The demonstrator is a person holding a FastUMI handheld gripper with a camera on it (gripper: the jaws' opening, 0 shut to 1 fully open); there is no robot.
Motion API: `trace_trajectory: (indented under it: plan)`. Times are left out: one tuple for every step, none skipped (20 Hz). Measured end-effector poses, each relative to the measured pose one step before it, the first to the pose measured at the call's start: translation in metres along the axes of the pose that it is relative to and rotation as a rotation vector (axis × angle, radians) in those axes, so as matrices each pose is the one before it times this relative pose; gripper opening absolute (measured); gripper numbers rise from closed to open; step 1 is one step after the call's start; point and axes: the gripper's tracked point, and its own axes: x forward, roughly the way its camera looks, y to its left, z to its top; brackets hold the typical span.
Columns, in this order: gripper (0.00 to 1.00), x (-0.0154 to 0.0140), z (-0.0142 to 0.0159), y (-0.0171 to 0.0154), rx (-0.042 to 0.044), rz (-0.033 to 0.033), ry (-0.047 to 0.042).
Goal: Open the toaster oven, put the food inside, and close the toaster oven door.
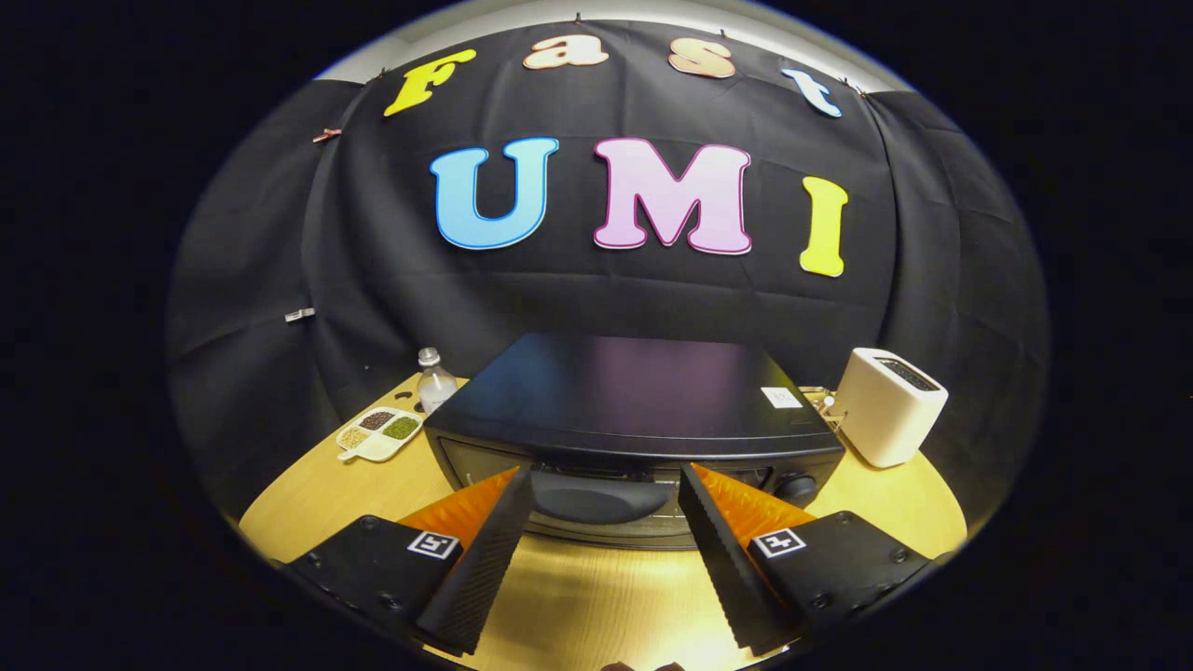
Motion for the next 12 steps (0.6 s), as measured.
trace_trajectory:
  plan:
    - [0.98, 0.00695, -0.00232, 0.00138, 0.00707, -0.00464, 0.00740]
    - [0.98, 0.00357, -0.00156, 0.00092, 0.00821, -0.00864, 0.00767]
    - [0.98, 0.00402, 0.00658, 0.00116, -0.00581, -0.00788, -0.02801]
    - [0.98, 0.00425, -0.00054, 0.00114, -0.00811, -0.00498, 0.00052]
    - [0.98, 0.00102, 0.00114, 0.00280, 0.00569, 0.00583, 0.00827]
    - [0.98, 0.00274, -0.00151, 0.00049, 0.01043, -0.00383, -0.00063]
    - [0.96, 0.00218, -0.00151, -0.00028, 0.01081, -0.00303, 0.01263]
    - [0.96, 0.00125, 0.00057, 0.00075, 0.01619, -0.00415, 0.00700]
    - [0.97, -0.00023, 0.00074, 0.00112, 0.00804, -0.00489, 0.00392]
    - [0.97, -0.00184, -0.00082, 0.00086, -0.00889, -0.00169, 0.00187]
    - [0.97, -0.00110, -0.00117, 0.00108, -0.01142, 0.00298, 0.00045]
    - [0.97, -0.00089, -0.00337, -0.00011, 0.00263, 0.00764, 0.00649]
